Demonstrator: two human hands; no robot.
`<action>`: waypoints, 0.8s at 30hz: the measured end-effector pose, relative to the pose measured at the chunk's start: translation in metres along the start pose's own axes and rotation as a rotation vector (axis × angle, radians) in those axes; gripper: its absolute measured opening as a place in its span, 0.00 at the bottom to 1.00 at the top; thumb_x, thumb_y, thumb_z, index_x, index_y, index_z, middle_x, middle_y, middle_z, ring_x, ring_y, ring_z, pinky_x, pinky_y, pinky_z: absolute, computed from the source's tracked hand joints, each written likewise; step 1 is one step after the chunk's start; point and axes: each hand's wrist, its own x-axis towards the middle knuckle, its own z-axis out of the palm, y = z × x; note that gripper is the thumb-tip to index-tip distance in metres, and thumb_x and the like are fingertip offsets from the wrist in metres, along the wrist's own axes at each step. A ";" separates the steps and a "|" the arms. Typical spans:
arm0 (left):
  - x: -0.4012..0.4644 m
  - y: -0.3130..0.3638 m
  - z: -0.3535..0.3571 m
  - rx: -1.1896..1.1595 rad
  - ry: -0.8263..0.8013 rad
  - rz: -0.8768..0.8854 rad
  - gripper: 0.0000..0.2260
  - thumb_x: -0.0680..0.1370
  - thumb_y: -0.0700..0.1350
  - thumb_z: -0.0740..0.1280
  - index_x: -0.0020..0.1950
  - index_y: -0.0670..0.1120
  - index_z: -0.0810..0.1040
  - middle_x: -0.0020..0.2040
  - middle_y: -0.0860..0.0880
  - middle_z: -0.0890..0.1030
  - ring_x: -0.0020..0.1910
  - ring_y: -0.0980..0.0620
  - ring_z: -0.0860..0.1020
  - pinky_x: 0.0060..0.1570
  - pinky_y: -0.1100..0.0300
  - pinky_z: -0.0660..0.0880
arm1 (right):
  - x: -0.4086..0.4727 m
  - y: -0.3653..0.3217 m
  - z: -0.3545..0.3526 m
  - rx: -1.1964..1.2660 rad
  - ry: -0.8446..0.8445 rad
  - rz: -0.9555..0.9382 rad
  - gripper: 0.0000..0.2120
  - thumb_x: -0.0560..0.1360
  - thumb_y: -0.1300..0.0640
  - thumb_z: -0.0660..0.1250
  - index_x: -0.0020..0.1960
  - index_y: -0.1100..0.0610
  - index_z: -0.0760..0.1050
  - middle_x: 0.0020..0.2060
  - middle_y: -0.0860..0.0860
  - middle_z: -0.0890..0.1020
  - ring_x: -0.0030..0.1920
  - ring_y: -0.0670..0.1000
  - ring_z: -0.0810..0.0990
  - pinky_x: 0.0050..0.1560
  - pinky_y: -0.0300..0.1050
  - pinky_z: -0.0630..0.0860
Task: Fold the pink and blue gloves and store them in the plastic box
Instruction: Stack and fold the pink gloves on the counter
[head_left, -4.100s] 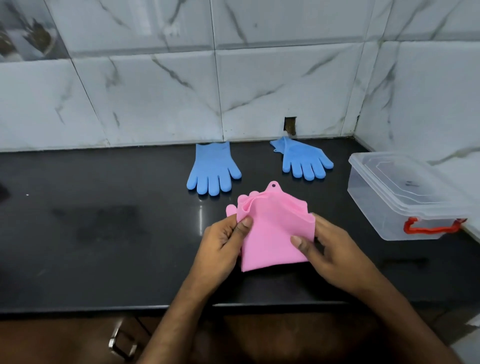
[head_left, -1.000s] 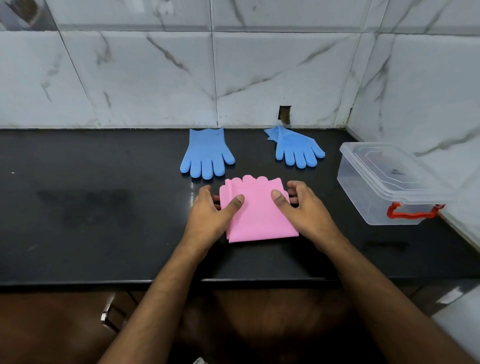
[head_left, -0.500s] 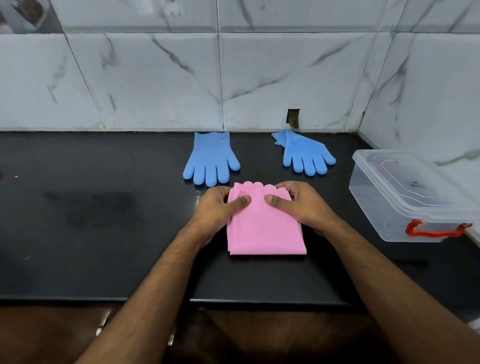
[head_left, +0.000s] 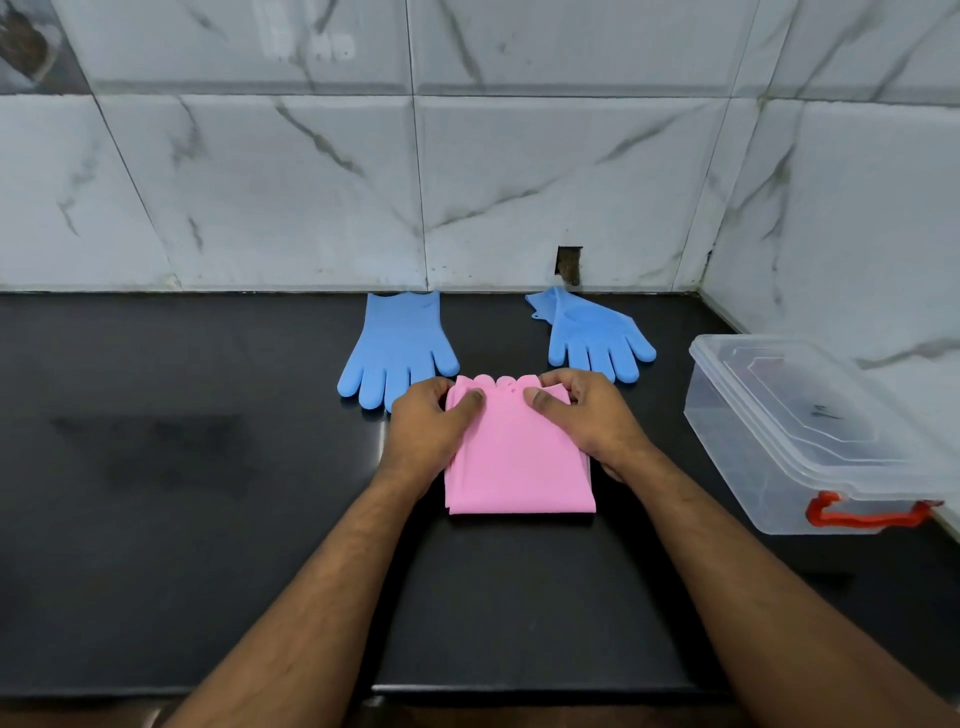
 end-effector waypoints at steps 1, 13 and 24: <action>0.001 -0.001 0.000 0.005 0.006 0.003 0.12 0.79 0.55 0.70 0.51 0.47 0.83 0.46 0.49 0.86 0.47 0.49 0.84 0.48 0.47 0.83 | 0.002 0.001 0.000 -0.005 0.001 0.001 0.16 0.76 0.45 0.73 0.60 0.50 0.81 0.49 0.43 0.84 0.50 0.45 0.83 0.49 0.45 0.81; -0.005 0.000 0.001 0.033 0.354 0.196 0.17 0.79 0.61 0.68 0.45 0.47 0.79 0.44 0.49 0.78 0.40 0.57 0.76 0.37 0.65 0.67 | -0.012 -0.005 -0.007 -0.191 0.266 -0.170 0.20 0.79 0.36 0.60 0.51 0.51 0.81 0.45 0.46 0.77 0.40 0.42 0.75 0.41 0.33 0.68; -0.071 0.015 0.008 0.229 0.485 0.656 0.06 0.79 0.48 0.67 0.47 0.47 0.79 0.45 0.53 0.76 0.46 0.54 0.74 0.36 0.59 0.70 | -0.073 -0.012 -0.009 -0.389 0.455 -0.396 0.08 0.82 0.53 0.64 0.56 0.53 0.80 0.49 0.47 0.75 0.48 0.45 0.74 0.45 0.35 0.71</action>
